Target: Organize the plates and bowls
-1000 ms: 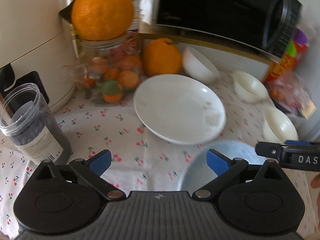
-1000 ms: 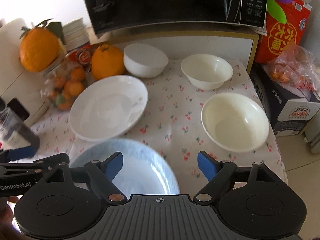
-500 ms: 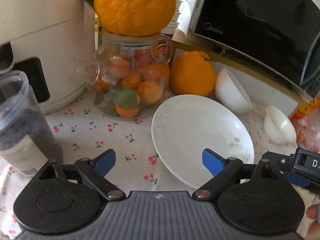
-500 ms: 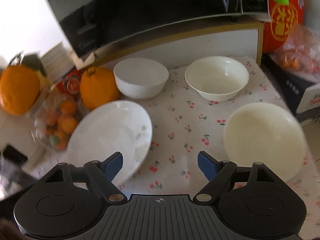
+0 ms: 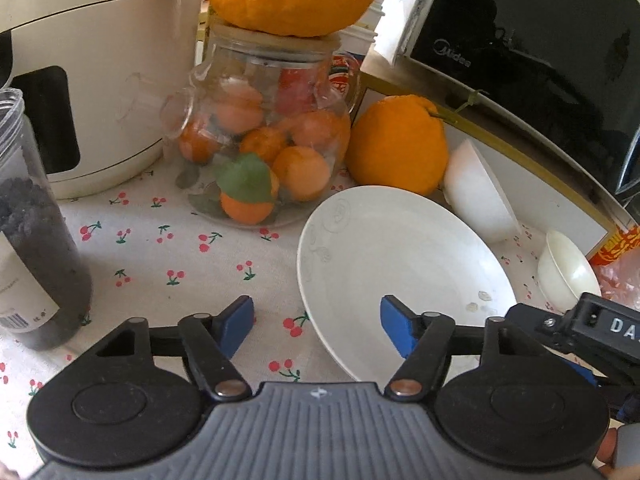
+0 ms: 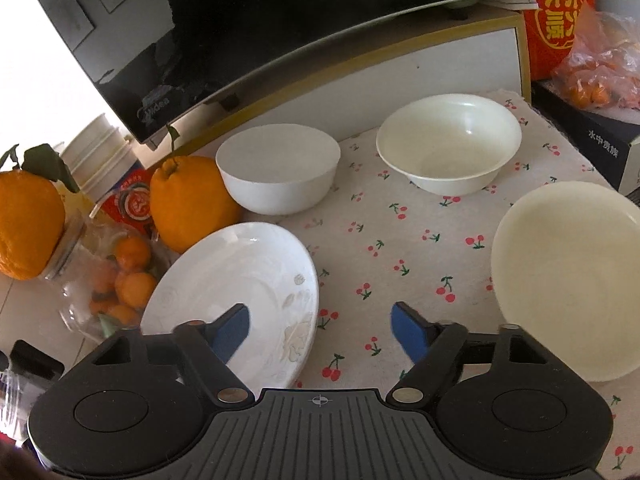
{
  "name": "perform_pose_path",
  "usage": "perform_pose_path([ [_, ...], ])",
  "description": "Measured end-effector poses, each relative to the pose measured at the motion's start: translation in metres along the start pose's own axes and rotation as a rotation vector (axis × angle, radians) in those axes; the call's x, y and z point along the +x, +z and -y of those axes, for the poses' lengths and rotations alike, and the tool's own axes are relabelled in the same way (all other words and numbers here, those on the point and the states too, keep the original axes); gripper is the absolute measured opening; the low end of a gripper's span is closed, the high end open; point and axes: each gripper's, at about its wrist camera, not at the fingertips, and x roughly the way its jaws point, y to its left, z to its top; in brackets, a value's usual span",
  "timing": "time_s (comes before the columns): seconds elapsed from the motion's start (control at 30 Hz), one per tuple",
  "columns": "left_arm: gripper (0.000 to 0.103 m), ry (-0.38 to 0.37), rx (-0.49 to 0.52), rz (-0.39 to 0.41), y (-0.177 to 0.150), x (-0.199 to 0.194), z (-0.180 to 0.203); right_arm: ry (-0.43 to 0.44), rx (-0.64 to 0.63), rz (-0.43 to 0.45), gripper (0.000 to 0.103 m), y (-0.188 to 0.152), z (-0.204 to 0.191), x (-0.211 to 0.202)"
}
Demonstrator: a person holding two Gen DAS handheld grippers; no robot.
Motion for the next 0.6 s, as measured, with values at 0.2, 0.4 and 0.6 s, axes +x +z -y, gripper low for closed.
perform_pose_path([
  [0.2, 0.048, -0.008, 0.011, 0.009, -0.0006, 0.0012, 0.0017, -0.002, -0.03, 0.0, 0.044, -0.0031, -0.0042, 0.0023],
  [0.4, 0.037, -0.013, 0.009, 0.009, -0.0011, 0.001, -0.001, 0.004, -0.023, -0.006, 0.031, -0.0054, -0.0034, 0.0052],
  [0.6, 0.028, -0.022, 0.015, 0.003, -0.003, -0.0008, -0.0022, 0.01, -0.045, -0.023, 0.019, -0.0105, -0.0082, 0.0087],
])
